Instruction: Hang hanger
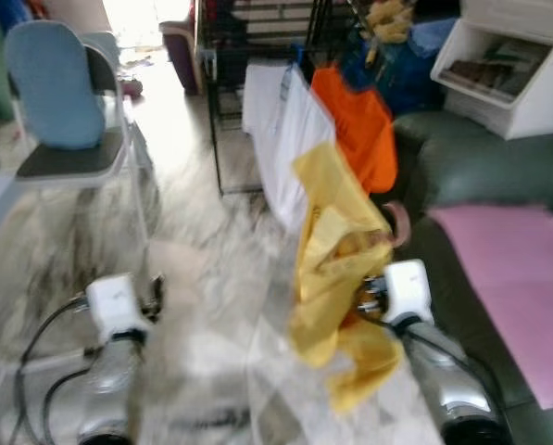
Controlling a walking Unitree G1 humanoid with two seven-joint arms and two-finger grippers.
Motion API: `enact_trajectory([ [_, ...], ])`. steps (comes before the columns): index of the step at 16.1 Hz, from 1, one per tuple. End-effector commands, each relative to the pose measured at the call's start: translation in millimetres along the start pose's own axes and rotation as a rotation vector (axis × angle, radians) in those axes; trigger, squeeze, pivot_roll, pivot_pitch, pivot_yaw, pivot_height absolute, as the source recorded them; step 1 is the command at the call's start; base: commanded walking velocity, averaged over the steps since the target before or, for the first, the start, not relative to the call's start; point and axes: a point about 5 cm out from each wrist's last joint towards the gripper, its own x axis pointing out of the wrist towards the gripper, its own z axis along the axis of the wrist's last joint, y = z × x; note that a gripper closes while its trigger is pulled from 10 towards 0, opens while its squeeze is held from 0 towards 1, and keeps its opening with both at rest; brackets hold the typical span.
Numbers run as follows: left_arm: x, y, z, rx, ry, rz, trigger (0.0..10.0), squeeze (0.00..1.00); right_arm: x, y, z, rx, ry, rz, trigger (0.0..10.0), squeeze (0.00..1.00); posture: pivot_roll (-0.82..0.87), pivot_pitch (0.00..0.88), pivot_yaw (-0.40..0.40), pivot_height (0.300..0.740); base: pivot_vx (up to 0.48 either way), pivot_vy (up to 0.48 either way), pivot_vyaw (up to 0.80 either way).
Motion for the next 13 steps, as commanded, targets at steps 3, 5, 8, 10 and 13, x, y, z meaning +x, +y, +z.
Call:
enact_trajectory([
  [3, -6.0, 12.8, -6.5, 0.013, 0.023, 0.048, 10.0, 0.0, 4.4, 3.8, 16.2, -0.002, -0.076, 0.004, 10.0, 0.0, -0.1, 0.0, 0.027, 0.74, 0.0, 0.0, 0.8],
  [5, -4.6, 11.9, -3.6, 0.005, 0.006, 0.065, 10.0, 0.0, 6.7, 2.7, 19.5, -0.002, -0.087, -0.003, 10.0, 0.0, -0.1, 0.0, 0.033, 0.74, 0.0, 0.0, 0.4],
  [8, -4.4, 12.1, -1.5, 0.01, -0.009, 0.077, 10.0, 0.0, 5.9, -2.2, 18.7, 0.001, -0.088, -0.041, 10.0, 0.0, -0.11, 0.0, 0.031, 0.74, 0.0, 0.0, 0.0],
  [10, -6.9, 7.0, -2.6, 0.011, -0.016, 0.034, 10.0, 0.0, 3.0, -5.1, 13.2, 0.009, -0.078, -0.074, 10.0, 0.0, -0.11, 0.0, 0.032, 0.74, 0.0, 0.0, 0.0],
  [13, -7.9, 0.9, -5.2, -0.002, -0.007, -0.01, 10.0, 0.0, 1.3, -6.2, 10.9, 0.016, -0.073, -0.088, 10.0, 0.0, -0.12, 0.0, 0.041, 0.74, 0.0, 0.0, 0.0],
])
